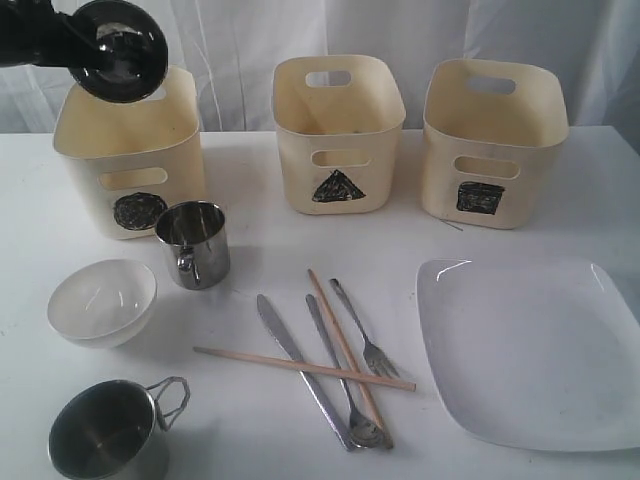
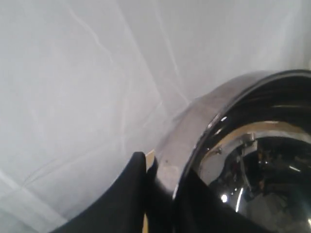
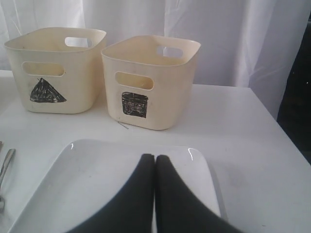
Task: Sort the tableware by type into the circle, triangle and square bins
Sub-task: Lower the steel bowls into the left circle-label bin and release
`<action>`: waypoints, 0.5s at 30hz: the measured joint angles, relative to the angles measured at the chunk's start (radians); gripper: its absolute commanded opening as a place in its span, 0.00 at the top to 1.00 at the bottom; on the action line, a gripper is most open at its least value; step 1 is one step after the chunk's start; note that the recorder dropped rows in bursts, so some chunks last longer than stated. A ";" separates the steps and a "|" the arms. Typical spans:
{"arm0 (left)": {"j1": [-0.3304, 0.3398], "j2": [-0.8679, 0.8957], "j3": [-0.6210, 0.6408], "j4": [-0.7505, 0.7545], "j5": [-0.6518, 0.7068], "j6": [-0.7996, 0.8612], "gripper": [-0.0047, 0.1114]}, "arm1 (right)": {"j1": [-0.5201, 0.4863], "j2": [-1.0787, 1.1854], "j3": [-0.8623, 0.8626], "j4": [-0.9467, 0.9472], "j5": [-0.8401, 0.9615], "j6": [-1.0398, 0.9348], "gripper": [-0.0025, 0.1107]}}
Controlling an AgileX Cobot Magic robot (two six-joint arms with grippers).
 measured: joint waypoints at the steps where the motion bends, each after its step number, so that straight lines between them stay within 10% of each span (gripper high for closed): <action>1: 0.000 0.013 -0.010 0.000 -0.030 0.000 0.96 | 0.000 0.000 0.000 0.000 0.000 0.000 0.98; 15: -0.077 0.071 -0.041 0.026 -0.139 0.002 0.86 | 0.000 0.000 0.000 0.000 0.000 0.000 0.98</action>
